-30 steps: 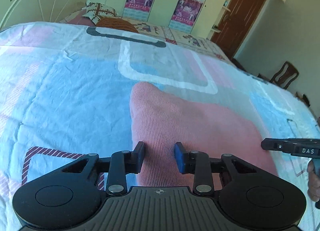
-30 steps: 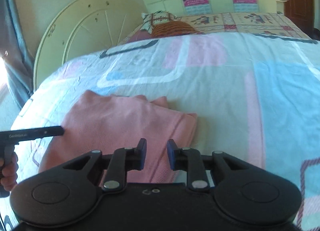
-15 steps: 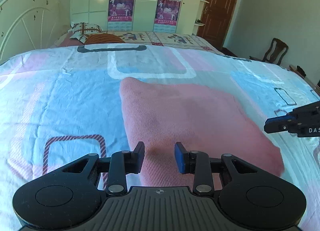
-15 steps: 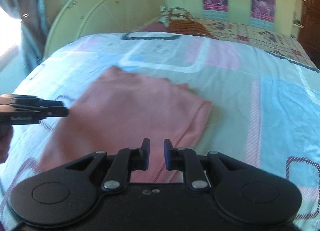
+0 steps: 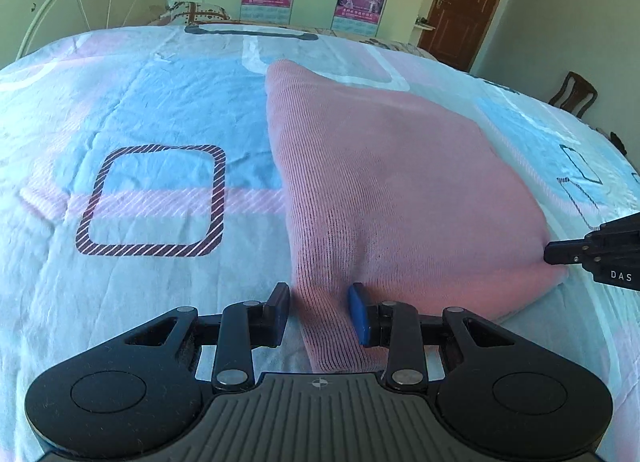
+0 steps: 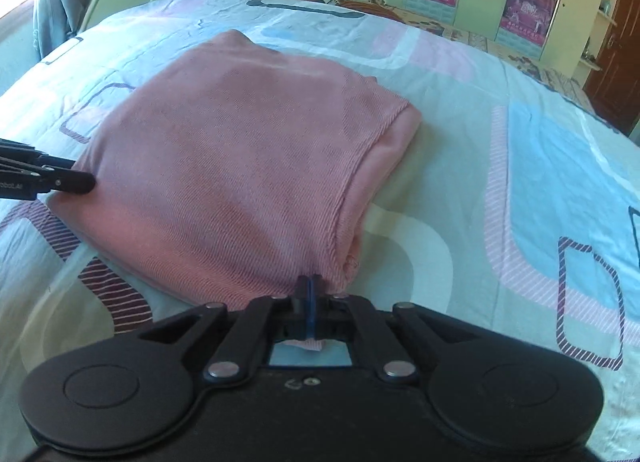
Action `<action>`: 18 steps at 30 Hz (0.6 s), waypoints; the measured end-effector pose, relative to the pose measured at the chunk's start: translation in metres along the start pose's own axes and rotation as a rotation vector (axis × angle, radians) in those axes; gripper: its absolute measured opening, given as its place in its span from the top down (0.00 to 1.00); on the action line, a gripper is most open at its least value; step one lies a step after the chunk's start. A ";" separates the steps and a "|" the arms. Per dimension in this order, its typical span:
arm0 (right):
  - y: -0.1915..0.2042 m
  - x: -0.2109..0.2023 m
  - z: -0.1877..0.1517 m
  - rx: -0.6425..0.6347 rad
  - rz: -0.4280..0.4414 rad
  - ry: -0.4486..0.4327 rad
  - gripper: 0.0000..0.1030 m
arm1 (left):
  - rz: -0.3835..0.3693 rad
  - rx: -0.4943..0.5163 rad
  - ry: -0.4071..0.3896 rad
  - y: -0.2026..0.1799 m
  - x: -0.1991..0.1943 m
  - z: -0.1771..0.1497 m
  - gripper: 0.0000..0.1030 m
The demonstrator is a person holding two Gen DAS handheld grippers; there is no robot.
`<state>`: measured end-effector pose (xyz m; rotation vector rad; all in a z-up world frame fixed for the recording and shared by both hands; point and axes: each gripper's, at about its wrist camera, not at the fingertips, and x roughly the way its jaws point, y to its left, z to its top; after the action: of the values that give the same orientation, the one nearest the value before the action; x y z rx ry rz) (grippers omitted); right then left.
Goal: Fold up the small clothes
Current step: 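Open both tools and smooth the folded sweatshirt flat on the bed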
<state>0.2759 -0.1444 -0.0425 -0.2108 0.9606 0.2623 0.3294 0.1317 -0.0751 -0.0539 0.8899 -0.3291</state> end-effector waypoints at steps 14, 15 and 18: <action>0.003 -0.035 -0.013 0.059 0.023 -0.105 0.99 | 0.026 -0.006 -0.047 -0.013 -0.028 -0.016 0.68; 0.005 -0.040 -0.013 0.058 0.035 -0.125 0.99 | 0.028 -0.003 -0.054 -0.015 -0.030 -0.018 0.68; 0.015 -0.041 -0.014 0.025 0.060 -0.139 0.98 | 0.039 0.007 -0.057 -0.022 -0.030 -0.022 0.68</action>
<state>0.2382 -0.1394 -0.0176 -0.1391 0.8328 0.3161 0.2888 0.1223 -0.0623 -0.0395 0.8320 -0.2924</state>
